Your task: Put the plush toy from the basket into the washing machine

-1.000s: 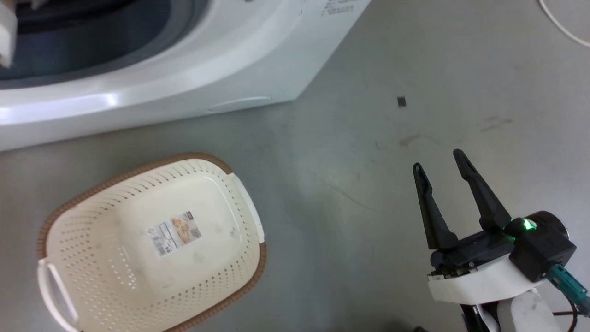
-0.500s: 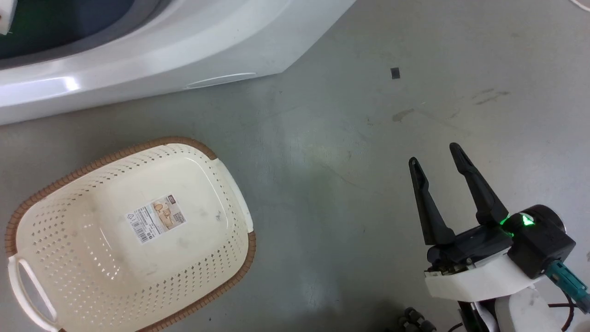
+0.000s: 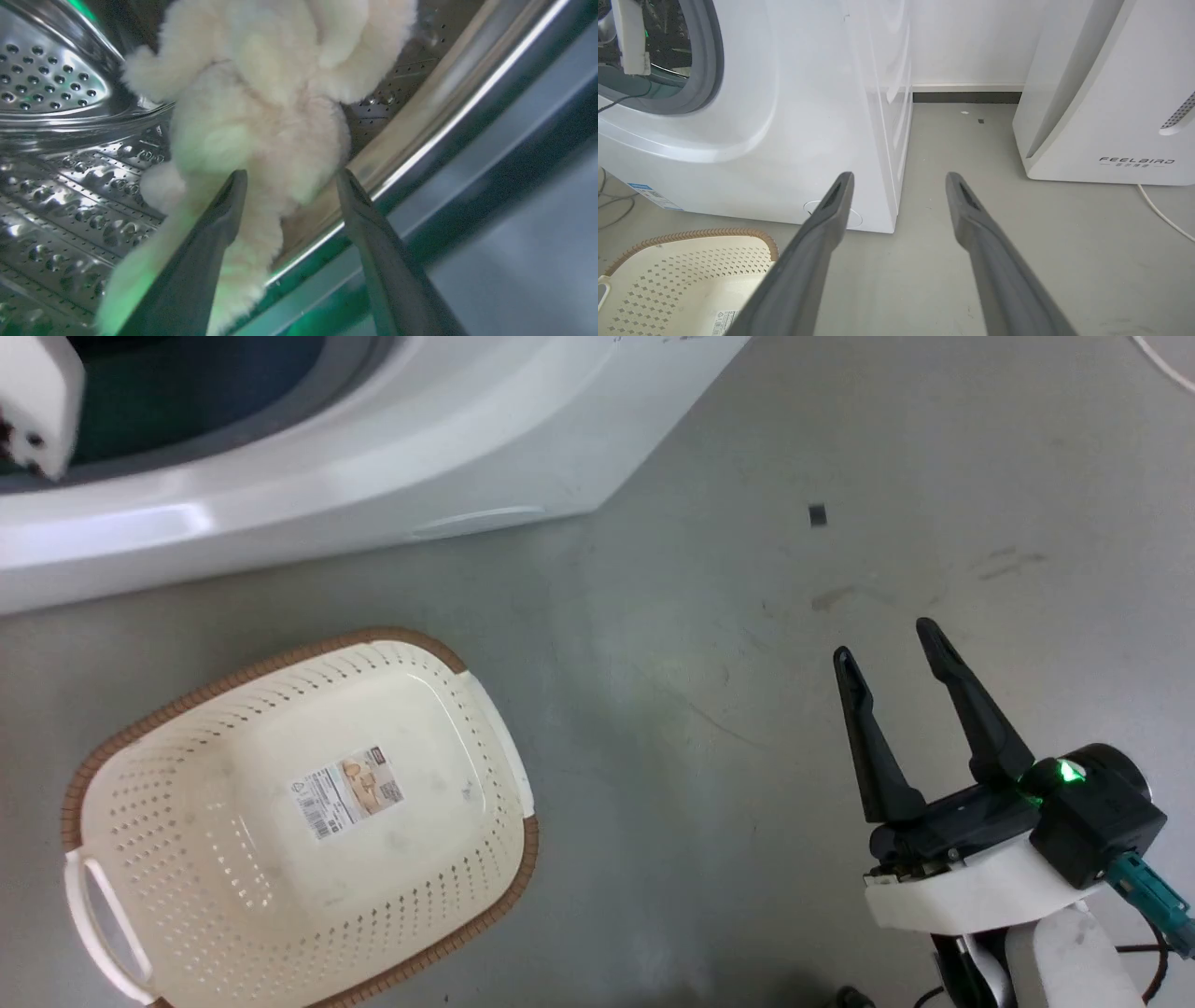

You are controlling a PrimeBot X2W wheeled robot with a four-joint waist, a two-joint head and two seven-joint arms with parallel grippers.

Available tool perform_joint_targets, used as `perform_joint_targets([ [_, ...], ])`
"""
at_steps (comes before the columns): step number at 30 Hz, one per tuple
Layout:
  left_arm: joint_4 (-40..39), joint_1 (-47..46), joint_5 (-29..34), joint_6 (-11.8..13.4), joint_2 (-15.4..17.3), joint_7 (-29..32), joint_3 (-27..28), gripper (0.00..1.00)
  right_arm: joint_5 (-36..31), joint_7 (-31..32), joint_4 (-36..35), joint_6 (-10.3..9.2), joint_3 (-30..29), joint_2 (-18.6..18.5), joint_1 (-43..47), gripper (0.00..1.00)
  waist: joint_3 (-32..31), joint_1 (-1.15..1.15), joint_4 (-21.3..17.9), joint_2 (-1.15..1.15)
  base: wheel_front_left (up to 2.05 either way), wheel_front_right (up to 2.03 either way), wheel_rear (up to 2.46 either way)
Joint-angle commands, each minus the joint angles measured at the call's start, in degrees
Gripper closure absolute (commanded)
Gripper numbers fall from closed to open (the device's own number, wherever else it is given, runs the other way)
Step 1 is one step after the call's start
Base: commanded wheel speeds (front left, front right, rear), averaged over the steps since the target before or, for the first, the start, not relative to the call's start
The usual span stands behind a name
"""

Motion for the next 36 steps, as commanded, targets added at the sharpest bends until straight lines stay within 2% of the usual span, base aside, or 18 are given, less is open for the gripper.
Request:
perform_joint_targets([
  [1,1.1,1.8,-0.8,-0.2,-0.6,-1.3,-0.4,0.0,-0.5,-0.3,0.3,-0.05,-0.3,0.0,-0.4,0.0,-2.4,-0.01,0.8,0.0,0.0,0.0,0.0],
  [9,6.6,9.9,-4.0,0.2,-5.2,-10.6,-0.2,0.0,-2.0,-0.3,2.3,-0.05,-1.9,0.0,1.8,0.0,-12.2,-0.01,3.4,0.0,0.0,0.0,0.0],
  [14,5.4,16.8,-6.0,2.6,-8.3,-13.7,2.2,0.0,-2.7,-0.3,3.2,-0.05,-2.5,0.0,3.7,0.0,-18.9,-0.01,5.5,0.0,0.0,0.0,0.0],
  [18,-4.0,23.8,-5.3,7.0,-8.9,-13.8,8.4,0.0,-3.3,-0.3,3.4,-0.05,-3.2,0.0,5.4,0.0,-23.7,-0.01,7.2,0.0,0.0,0.0,0.0],
  [23,-19.4,37.5,-2.3,13.1,-9.2,-13.9,18.4,0.0,-4.0,-0.3,3.4,-0.05,-4.2,0.0,7.5,0.0,-28.5,-0.01,9.1,0.0,0.0,0.0,0.0],
  [27,-29.7,48.6,0.2,16.9,-10.5,-13.9,25.6,0.0,-4.4,-0.3,3.1,-0.05,-5.0,0.0,8.8,0.0,-30.9,-0.01,10.3,0.0,0.0,0.0,0.0],
  [31,-36.4,58.0,2.8,19.2,-12.3,-13.9,30.7,0.0,-4.4,-0.3,2.8,-0.05,-5.8,0.0,9.9,0.0,-33.2,-0.01,11.4,0.0,0.0,0.0,0.0],
  [36,-40.6,65.9,4.6,20.2,-14.6,-13.9,34.5,0.0,-4.3,-0.3,3.0,-0.05,-5.9,0.0,11.3,0.0,-35.4,-0.01,12.0,0.0,0.0,0.0,0.0],
])
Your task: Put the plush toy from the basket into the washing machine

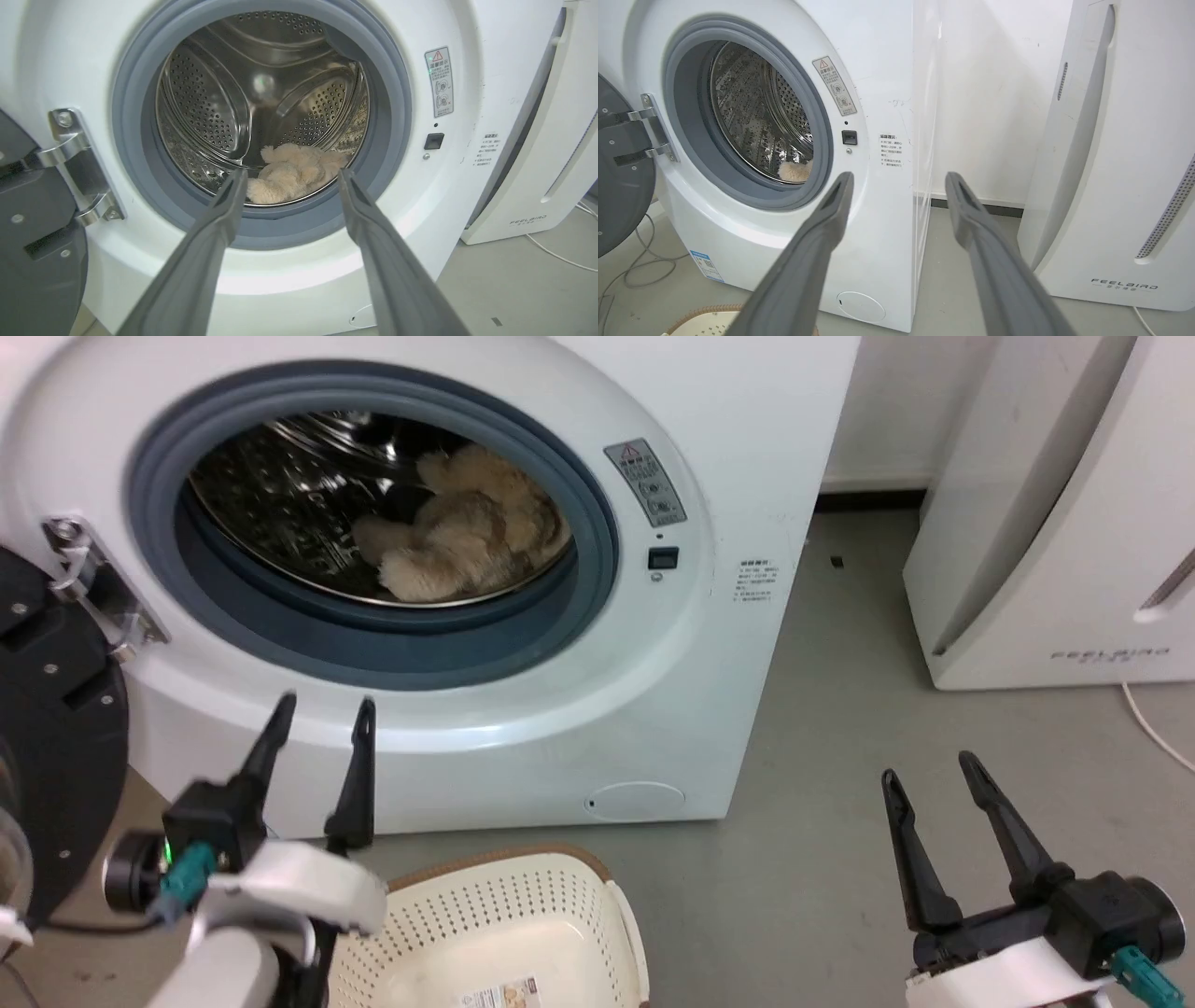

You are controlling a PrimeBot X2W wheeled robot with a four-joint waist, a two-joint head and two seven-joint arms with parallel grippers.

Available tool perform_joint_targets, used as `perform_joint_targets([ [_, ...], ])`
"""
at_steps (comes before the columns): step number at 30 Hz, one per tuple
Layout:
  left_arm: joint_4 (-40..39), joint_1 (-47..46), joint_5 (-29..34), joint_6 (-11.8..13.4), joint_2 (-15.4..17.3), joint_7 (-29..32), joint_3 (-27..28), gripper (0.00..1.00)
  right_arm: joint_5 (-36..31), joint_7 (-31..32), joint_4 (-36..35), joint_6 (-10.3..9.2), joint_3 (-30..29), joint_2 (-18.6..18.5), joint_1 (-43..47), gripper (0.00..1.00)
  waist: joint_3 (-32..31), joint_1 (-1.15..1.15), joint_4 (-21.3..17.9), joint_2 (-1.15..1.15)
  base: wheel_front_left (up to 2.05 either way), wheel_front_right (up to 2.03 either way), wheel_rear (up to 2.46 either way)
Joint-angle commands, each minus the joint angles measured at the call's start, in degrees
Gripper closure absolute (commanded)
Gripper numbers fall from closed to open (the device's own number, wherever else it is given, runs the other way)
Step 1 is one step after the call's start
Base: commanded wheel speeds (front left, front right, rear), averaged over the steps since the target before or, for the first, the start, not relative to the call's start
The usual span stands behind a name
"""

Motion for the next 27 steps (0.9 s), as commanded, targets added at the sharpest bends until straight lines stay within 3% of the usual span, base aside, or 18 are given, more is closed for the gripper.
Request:
perform_joint_targets([
  [1,-0.5,1.3,0.4,0.3,-0.5,-0.3,0.5,0.0,-0.2,-0.3,-0.1,-0.05,-0.1,0.0,1.0,0.0,-1.3,0.02,0.7,0.0,0.0,0.0,0.0],
  [10,-3.5,13.9,4.7,0.4,-6.6,-0.3,5.1,0.0,0.7,-0.3,0.2,-0.05,0.6,0.0,3.6,0.0,-4.3,0.02,1.3,0.0,0.0,0.0,0.0],
  [22,-1.8,20.4,10.8,-2.4,-11.4,-0.3,8.7,0.0,1.5,-0.3,1.2,-0.05,1.1,0.0,5.5,0.0,-5.5,0.02,1.3,0.0,0.0,0.0,0.0],
  [23,-1.9,20.0,10.7,-2.5,-11.4,0.0,8.6,1.0,1.2,0.0,1.1,0.0,1.0,0.0,4.8,1.0,-5.5,0.02,1.3,0.0,0.0,0.0,0.0],
  [27,-1.9,20.0,10.9,-2.6,-11.5,0.1,8.6,1.0,1.2,0.1,1.1,0.0,1.0,0.0,4.7,1.0,-5.6,0.02,1.3,0.0,0.0,0.0,0.0],
])
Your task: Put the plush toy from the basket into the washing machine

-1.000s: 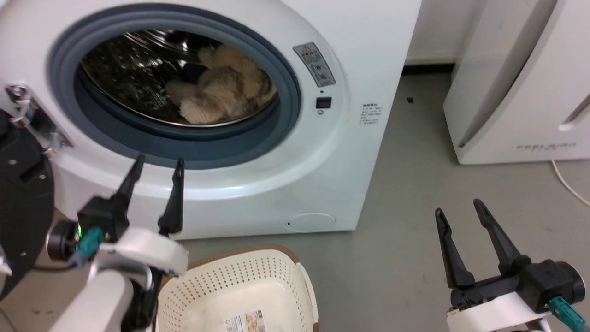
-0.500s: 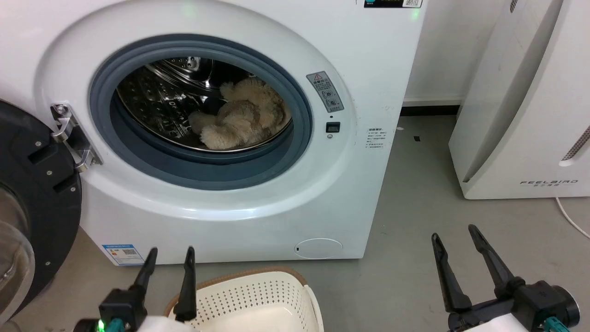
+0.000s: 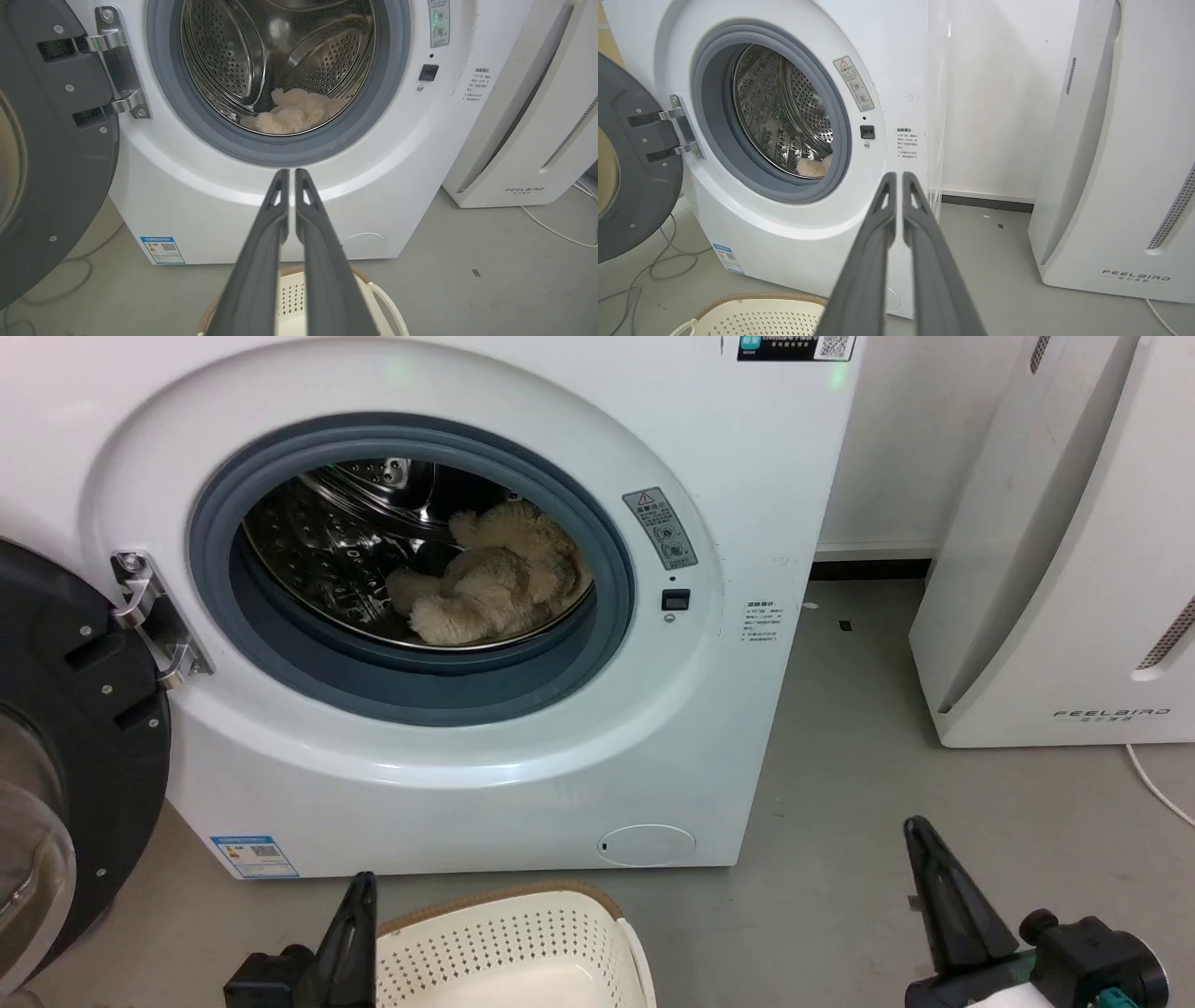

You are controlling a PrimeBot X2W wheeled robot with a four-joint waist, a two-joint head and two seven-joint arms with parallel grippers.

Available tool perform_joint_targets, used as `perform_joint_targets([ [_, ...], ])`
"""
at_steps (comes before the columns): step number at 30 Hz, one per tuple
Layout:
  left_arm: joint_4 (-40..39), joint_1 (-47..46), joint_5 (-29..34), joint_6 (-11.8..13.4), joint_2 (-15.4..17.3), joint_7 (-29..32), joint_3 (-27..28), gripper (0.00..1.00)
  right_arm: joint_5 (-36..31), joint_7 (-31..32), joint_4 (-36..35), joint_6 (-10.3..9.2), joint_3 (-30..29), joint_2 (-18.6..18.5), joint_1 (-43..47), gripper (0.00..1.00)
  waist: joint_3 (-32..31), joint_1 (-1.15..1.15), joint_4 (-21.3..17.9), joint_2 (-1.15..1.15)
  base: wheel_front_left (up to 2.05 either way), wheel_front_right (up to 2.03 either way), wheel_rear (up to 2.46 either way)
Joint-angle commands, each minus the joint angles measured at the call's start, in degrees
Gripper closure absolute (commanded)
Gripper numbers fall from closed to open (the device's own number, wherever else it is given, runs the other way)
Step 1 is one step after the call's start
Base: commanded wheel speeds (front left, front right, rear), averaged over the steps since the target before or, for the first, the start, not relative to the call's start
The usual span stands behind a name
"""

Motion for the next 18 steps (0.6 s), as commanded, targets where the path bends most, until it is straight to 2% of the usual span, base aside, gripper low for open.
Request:
perform_joint_targets([
  [1,-0.1,-0.1,0.2,-0.1,-0.1,0.2,0.2,1.0,-0.1,0.1,0.0,0.0,0.0,0.0,-0.1,1.0,0.0,0.01,0.0,0.0,0.0,0.0,0.0],
  [18,-0.8,-0.7,3.1,-1.5,-1.9,2.1,2.3,1.0,-0.7,2.1,-0.1,-0.01,-0.4,0.0,-0.7,1.0,0.0,0.01,0.2,0.0,0.0,0.0,0.0],
])
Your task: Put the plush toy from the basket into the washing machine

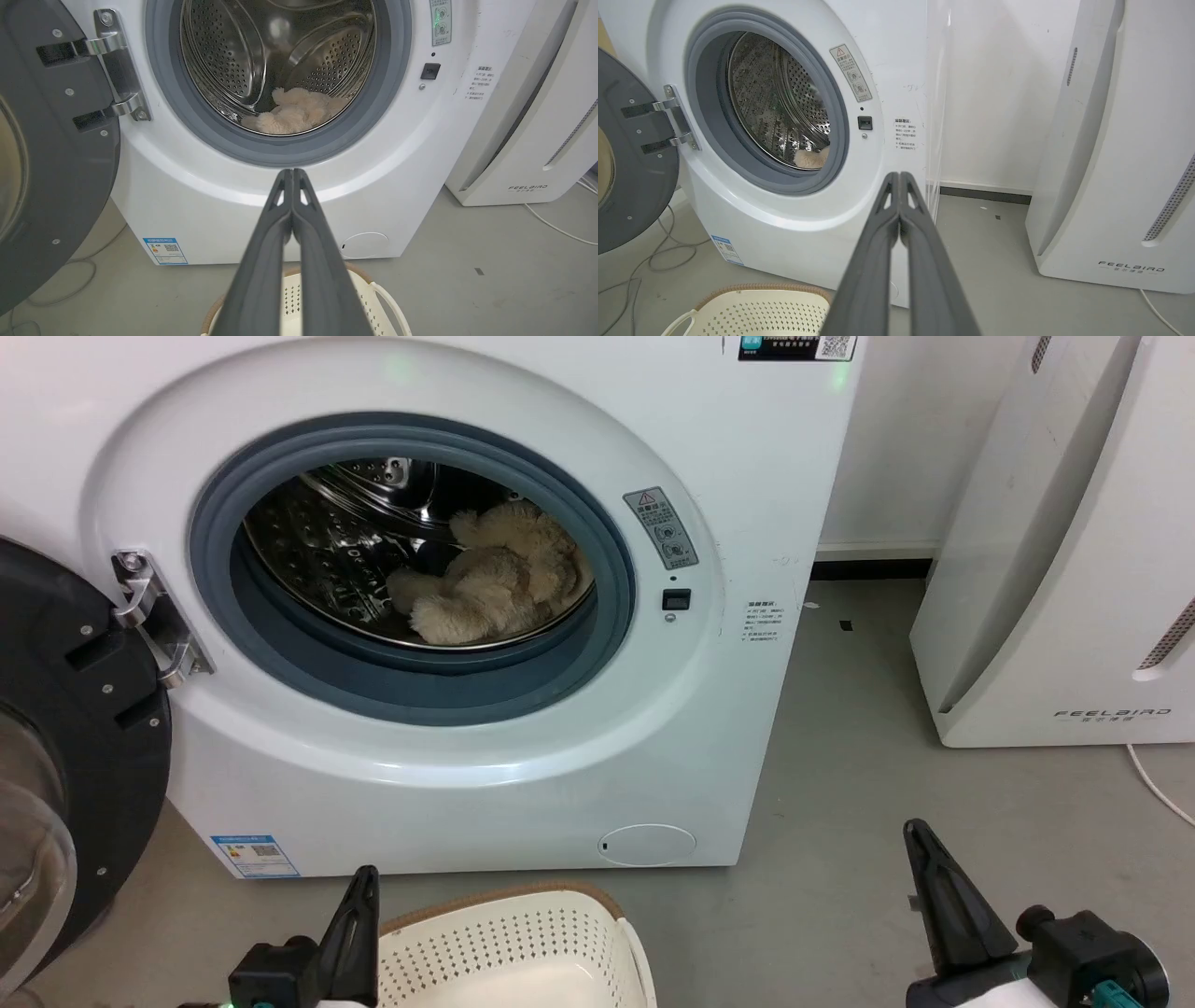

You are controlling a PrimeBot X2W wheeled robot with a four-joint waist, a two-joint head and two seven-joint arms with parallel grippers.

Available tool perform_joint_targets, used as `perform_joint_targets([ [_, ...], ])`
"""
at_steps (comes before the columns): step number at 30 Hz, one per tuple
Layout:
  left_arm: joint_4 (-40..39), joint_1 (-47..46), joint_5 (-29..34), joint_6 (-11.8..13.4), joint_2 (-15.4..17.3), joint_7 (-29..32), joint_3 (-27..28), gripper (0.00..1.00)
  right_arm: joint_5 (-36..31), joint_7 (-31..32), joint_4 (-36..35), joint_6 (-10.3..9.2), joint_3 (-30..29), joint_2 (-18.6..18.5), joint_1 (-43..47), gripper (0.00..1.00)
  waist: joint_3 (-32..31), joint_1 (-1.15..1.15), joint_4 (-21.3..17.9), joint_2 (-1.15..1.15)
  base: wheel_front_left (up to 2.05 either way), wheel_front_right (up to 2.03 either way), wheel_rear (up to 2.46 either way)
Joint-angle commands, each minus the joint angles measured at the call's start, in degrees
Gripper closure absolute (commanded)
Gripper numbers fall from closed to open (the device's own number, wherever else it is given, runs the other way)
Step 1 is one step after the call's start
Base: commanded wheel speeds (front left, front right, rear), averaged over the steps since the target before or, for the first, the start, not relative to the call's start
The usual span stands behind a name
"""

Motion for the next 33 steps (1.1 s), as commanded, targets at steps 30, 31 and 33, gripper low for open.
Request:
perform_joint_targets([
  [30,-1.6,-1.7,5.3,-2.8,-3.4,3.5,4.0,1.0,-1.6,3.5,-0.2,-0.02,-0.7,0.0,-1.7,1.0,0.1,0.0,0.3,0.0,0.0,0.0,0.0],
  [31,-1.6,-1.7,5.5,-2.9,-3.5,3.6,4.2,1.0,-1.6,3.7,-0.2,-0.02,-0.7,0.0,-1.8,1.0,0.1,0.0,0.3,0.0,0.0,0.0,0.0],
  [33,-1.7,-1.8,5.8,-3.0,-3.7,3.9,4.4,1.0,-1.7,3.9,-0.2,-0.02,-0.7,0.0,-1.9,1.0,0.1,0.0,0.3,0.0,0.0,0.0,0.0],
])
